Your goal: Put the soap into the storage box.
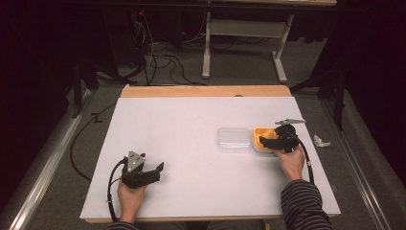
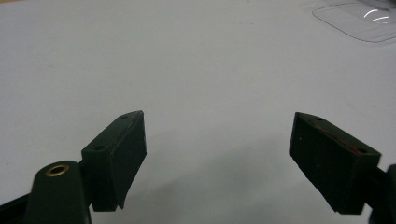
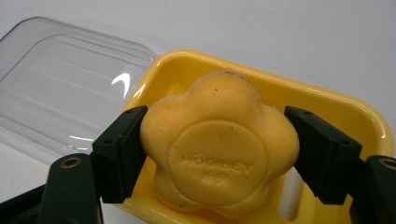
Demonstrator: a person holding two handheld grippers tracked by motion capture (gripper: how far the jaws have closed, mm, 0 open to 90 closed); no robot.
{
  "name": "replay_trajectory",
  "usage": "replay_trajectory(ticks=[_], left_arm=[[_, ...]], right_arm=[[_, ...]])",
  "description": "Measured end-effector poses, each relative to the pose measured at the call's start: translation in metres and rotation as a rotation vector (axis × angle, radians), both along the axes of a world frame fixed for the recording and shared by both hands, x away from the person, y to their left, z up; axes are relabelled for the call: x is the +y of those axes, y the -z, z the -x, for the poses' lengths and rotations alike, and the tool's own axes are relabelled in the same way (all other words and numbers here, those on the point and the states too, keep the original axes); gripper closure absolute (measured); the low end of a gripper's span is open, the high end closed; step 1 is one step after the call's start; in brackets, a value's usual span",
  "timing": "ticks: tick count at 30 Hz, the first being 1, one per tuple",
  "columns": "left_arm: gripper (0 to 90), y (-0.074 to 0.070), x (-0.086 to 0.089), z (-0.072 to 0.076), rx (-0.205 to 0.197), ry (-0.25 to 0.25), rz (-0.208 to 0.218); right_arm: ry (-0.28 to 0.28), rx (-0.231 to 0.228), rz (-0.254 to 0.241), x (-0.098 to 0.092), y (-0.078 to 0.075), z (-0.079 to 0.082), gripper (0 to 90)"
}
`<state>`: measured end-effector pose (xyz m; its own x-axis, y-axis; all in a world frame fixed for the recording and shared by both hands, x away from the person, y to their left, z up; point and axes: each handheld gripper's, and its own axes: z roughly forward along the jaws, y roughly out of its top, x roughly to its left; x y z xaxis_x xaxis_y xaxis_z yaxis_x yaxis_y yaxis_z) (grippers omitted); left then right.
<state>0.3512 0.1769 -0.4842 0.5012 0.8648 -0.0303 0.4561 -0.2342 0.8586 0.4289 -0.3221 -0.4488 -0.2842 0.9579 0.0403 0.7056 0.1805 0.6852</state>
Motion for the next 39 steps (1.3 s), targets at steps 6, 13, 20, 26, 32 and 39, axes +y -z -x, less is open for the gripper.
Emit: replay_trajectory(ticks=[6,13,20,26,32,39], left_arm=[[19.3,0.0,0.0,0.0,0.0,0.001,0.0],[19.2,0.0,0.0,0.0,0.0,0.001,0.0],[19.2,0.0,0.0,0.0,0.0,0.001,0.0],[19.2,0.0,0.0,0.0,-0.001,0.002,0.0],[19.2,0.0,0.0,0.0,-0.001,0.001,0.0],[19.2,0.0,0.0,0.0,-0.001,0.001,-0.001]], right_arm=[[0.017,-0.033,0.006,0.003,-0.001,0.001,24.3],[0.001,-0.059,0.008,0.002,-0.006,0.006,20.9],[0.01,-0.087,-0.016,0.0,-0.011,0.01,19.6],[0.023,-0.121,-0.035,-0.003,-0.017,0.015,18.7],[0.026,-0.149,-0.046,-0.005,-0.024,0.021,16.4],[0.024,-0.159,-0.039,-0.006,-0.03,0.028,18.2]])
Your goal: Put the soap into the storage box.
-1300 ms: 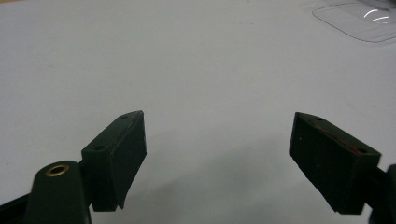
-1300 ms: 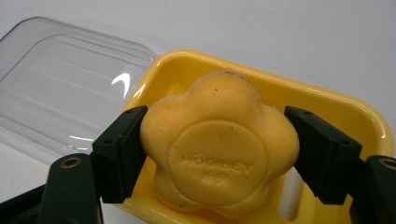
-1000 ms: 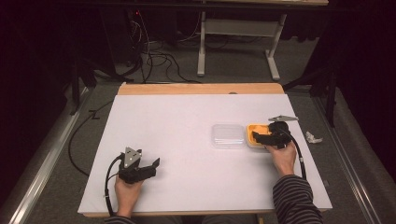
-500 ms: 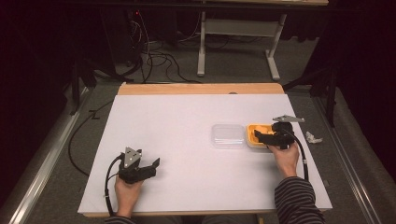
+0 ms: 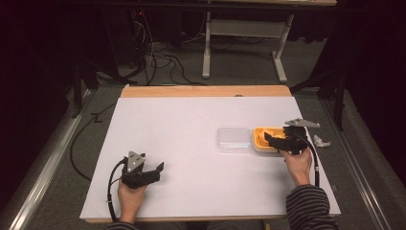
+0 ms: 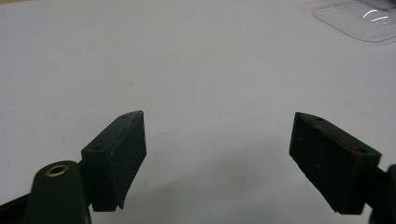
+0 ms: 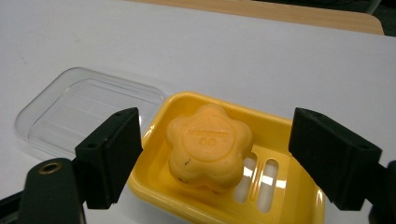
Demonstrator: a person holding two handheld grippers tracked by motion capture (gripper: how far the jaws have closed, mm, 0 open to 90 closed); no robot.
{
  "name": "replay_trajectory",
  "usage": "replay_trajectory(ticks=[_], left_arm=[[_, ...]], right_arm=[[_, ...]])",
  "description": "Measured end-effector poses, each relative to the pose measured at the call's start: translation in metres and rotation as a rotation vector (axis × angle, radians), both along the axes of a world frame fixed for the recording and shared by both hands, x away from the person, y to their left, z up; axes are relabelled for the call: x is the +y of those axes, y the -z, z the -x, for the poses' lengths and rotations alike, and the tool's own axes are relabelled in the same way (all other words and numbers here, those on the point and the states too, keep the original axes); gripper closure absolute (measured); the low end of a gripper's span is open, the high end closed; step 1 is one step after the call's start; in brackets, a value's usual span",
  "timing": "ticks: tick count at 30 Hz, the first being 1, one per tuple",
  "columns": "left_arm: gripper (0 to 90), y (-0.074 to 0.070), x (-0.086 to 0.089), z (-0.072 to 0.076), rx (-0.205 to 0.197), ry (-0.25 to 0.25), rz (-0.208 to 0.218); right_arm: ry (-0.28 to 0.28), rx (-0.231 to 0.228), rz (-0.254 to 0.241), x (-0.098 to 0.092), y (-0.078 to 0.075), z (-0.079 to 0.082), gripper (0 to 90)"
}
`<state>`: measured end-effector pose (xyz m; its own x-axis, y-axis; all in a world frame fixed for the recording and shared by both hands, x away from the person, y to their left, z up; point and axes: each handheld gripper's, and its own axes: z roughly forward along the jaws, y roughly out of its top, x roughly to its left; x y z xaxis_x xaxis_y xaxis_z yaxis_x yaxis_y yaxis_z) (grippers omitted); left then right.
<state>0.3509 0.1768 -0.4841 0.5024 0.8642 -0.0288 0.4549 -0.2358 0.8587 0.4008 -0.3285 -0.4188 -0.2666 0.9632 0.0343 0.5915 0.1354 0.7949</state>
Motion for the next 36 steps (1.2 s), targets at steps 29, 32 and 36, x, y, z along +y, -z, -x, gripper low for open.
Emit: replay_trajectory(ticks=[29,32,36], left_arm=[[19.8,0.0,0.0,0.0,-0.001,0.0,0.001],[19.8,0.0,0.0,0.0,-0.002,-0.002,0.002],[19.8,0.0,0.0,0.0,-0.003,-0.002,0.003]], right_arm=[[-0.016,-0.121,-0.055,-0.009,-0.015,0.037,15.7],[-0.012,-0.139,-0.055,-0.011,-0.016,0.042,15.4],[-0.003,-0.146,-0.065,-0.012,-0.015,0.049,15.2]])
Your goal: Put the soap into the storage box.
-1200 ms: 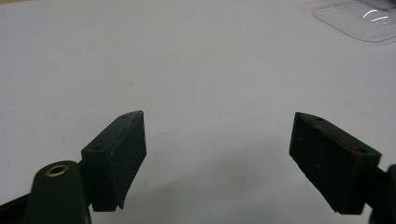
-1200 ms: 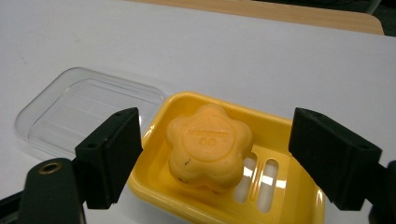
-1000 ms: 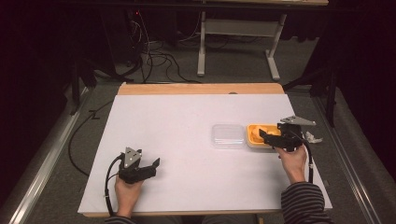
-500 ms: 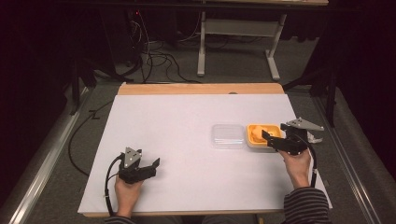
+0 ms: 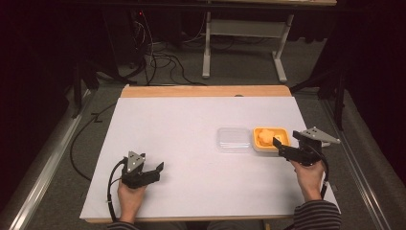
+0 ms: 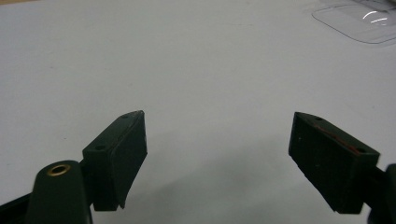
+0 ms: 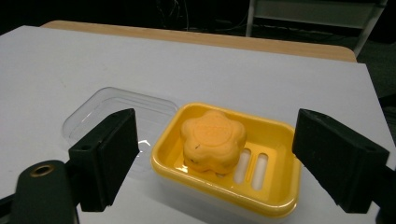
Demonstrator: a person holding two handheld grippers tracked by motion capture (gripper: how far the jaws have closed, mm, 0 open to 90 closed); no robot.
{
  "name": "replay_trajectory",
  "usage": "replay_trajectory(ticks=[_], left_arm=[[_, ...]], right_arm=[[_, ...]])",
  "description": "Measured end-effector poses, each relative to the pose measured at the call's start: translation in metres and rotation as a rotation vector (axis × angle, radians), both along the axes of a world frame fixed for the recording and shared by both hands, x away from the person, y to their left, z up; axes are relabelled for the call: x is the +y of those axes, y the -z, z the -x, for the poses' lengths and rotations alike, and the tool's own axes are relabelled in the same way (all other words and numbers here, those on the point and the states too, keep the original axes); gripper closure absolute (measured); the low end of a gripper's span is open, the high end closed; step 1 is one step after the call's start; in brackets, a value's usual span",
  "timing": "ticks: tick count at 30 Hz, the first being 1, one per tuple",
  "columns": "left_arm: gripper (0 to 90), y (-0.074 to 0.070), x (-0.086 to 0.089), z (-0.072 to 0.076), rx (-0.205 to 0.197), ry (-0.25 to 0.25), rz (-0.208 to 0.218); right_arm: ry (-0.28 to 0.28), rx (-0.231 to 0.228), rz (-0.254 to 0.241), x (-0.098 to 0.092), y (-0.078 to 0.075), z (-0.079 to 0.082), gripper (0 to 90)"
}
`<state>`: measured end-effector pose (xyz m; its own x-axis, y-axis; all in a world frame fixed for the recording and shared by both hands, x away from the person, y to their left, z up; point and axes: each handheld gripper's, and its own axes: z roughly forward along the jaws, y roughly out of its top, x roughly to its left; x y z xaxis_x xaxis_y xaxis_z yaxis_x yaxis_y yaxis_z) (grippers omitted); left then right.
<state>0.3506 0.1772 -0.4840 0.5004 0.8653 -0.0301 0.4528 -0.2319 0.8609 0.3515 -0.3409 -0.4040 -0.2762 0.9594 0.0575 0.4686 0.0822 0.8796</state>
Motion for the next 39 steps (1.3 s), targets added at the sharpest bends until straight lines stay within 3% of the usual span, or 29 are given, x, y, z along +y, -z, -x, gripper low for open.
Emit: replay_trajectory(ticks=[16,39], left_arm=[[19.5,0.0,0.0,0.0,0.002,0.001,0.003],[19.3,0.0,0.0,0.0,0.0,0.002,0.001]], right_arm=[[-0.017,-0.027,-0.016,-0.001,0.007,0.023,15.5],[-0.077,-0.032,-0.001,0.023,0.018,0.041,18.7]])
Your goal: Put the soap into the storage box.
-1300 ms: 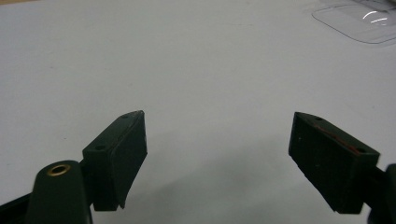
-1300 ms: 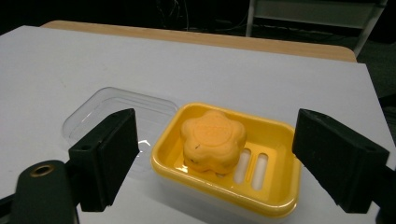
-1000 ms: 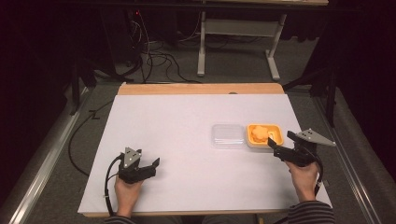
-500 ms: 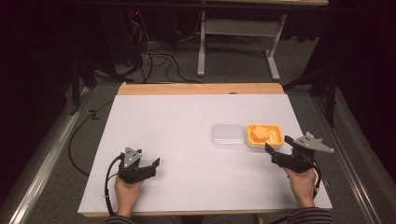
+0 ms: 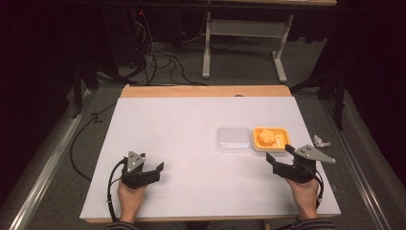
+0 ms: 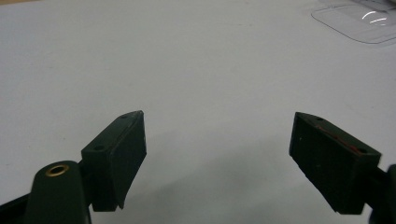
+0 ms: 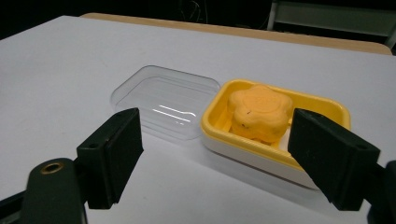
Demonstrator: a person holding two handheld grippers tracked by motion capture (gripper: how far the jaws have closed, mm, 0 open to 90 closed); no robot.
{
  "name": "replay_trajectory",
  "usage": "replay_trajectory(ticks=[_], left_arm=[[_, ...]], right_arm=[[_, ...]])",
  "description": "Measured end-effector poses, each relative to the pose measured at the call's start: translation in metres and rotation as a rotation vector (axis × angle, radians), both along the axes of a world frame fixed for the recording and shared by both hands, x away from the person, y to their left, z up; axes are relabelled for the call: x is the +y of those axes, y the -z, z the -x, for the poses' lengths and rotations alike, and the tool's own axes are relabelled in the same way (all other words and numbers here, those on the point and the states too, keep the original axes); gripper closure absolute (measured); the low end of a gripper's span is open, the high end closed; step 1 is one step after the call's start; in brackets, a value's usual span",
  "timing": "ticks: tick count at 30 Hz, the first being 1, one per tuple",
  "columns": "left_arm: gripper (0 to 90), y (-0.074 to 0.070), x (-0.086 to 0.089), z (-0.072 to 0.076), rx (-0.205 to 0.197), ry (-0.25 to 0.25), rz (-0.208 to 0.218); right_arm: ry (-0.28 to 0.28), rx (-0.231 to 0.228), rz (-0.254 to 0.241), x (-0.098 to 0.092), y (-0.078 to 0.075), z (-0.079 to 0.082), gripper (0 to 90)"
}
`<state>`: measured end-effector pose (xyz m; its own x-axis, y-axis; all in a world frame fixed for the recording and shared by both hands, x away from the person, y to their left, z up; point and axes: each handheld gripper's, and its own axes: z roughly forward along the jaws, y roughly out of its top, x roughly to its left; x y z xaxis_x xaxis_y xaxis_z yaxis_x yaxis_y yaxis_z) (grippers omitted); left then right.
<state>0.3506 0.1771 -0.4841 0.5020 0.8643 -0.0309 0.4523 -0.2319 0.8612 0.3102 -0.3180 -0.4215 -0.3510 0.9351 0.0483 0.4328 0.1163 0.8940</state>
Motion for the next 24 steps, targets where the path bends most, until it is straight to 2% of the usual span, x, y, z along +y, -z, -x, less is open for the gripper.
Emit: replay_trajectory(ticks=[10,24], left_arm=[[19.3,0.0,0.0,0.0,-0.001,0.001,0.0],[19.2,0.0,0.0,0.0,-0.002,0.002,-0.001]], right_arm=[[-0.034,-0.002,0.001,0.013,0.005,0.004,21.8],[-0.071,0.029,0.007,0.033,0.015,0.003,23.5]])
